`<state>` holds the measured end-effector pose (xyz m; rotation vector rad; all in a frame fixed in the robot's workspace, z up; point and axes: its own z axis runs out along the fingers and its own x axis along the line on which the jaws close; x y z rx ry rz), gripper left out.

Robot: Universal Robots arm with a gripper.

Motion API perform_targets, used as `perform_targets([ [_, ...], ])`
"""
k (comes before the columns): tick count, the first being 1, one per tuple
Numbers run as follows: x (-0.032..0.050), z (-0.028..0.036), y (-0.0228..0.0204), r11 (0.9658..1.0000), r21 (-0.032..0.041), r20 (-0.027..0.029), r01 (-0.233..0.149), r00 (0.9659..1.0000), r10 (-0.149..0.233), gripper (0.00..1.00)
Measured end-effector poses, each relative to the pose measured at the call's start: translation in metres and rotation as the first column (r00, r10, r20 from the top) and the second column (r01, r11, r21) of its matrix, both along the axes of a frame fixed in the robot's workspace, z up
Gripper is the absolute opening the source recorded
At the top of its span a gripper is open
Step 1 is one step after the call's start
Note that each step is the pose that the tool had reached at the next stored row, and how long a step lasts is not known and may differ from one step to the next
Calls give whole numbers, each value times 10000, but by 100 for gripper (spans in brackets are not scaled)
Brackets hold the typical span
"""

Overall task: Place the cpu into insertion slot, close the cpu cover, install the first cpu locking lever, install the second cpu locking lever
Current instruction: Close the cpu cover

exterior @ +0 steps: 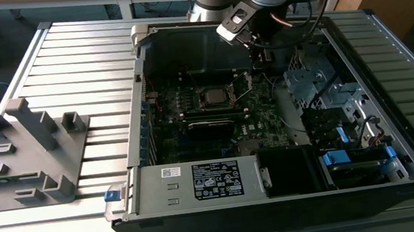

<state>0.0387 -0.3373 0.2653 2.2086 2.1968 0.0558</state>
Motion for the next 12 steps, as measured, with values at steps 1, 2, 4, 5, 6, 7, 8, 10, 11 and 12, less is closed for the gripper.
perform_targets([
  [1,13,-4,0,10000,1,0,20,10000,-20,10],
  [2,26,-7,0,10000,-1,0,45,10000,-45,10],
  [4,42,-15,0,10000,1,0,96,10000,-96,10],
  [5,50,-21,0,9999,2,1,127,9999,-127,10],
  [6,56,-27,0,9999,1,0,156,9999,-156,10],
  [7,62,-34,0,9998,1,0,186,9998,-186,10],
  [8,68,-42,0,9998,1,0,216,9998,-216,10],
  [10,78,-57,0,9996,1,0,276,9996,-276,10],
  [11,82,-66,0,9995,1,0,309,9995,-309,10],
  [12,85,-73,0,9994,1,0,347,9994,-347,10],
])
